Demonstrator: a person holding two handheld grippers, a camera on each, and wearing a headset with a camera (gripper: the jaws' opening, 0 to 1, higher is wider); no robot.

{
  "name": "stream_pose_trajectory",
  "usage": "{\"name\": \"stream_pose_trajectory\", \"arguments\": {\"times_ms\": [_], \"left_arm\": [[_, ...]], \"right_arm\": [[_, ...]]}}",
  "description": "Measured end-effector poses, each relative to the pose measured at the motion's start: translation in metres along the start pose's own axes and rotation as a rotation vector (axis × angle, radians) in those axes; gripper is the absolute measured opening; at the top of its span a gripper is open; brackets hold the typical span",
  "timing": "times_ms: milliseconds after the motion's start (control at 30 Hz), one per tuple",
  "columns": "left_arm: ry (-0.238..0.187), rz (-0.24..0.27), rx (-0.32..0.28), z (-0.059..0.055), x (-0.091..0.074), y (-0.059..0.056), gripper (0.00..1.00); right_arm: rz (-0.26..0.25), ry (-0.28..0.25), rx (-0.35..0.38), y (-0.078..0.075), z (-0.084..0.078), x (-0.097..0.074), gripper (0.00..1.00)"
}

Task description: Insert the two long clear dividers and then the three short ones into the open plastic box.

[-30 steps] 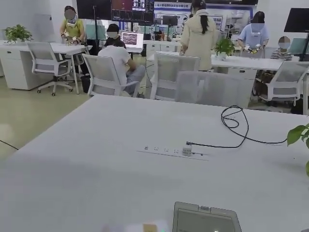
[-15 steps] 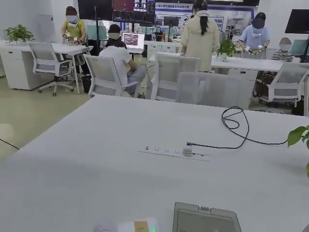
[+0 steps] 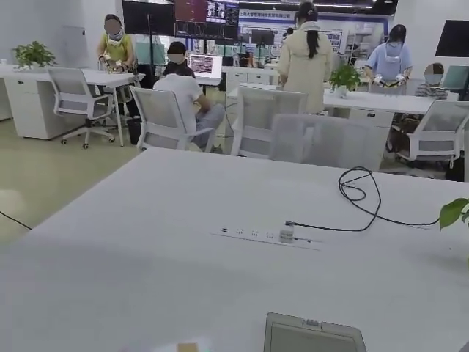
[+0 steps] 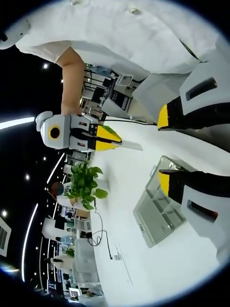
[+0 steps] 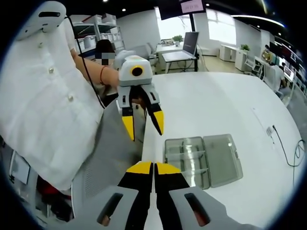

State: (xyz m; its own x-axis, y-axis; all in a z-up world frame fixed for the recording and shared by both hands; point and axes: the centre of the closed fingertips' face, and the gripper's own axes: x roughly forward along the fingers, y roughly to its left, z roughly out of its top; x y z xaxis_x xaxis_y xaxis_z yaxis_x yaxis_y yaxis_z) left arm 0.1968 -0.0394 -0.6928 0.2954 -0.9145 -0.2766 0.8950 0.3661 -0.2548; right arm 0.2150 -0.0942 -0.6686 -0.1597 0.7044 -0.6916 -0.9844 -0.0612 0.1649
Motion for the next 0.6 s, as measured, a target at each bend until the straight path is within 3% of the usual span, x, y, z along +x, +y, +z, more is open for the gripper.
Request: {"name": "stream_pose_trajectory", "arguments": {"times_ms": [367,600], "left_arm": [[0.028,0.035,-0.002,-0.012,-0.012,0.01,0.45],[0.046,0.055,-0.001,-0.023,-0.019,0.018,0.6]], "right_arm": [[-0.065,0.097,-0.016,-0.026,-0.022,0.01,0.03],[-0.093,0.152,-0.032,-0.043,-0.04,0.02,0.03]]}}
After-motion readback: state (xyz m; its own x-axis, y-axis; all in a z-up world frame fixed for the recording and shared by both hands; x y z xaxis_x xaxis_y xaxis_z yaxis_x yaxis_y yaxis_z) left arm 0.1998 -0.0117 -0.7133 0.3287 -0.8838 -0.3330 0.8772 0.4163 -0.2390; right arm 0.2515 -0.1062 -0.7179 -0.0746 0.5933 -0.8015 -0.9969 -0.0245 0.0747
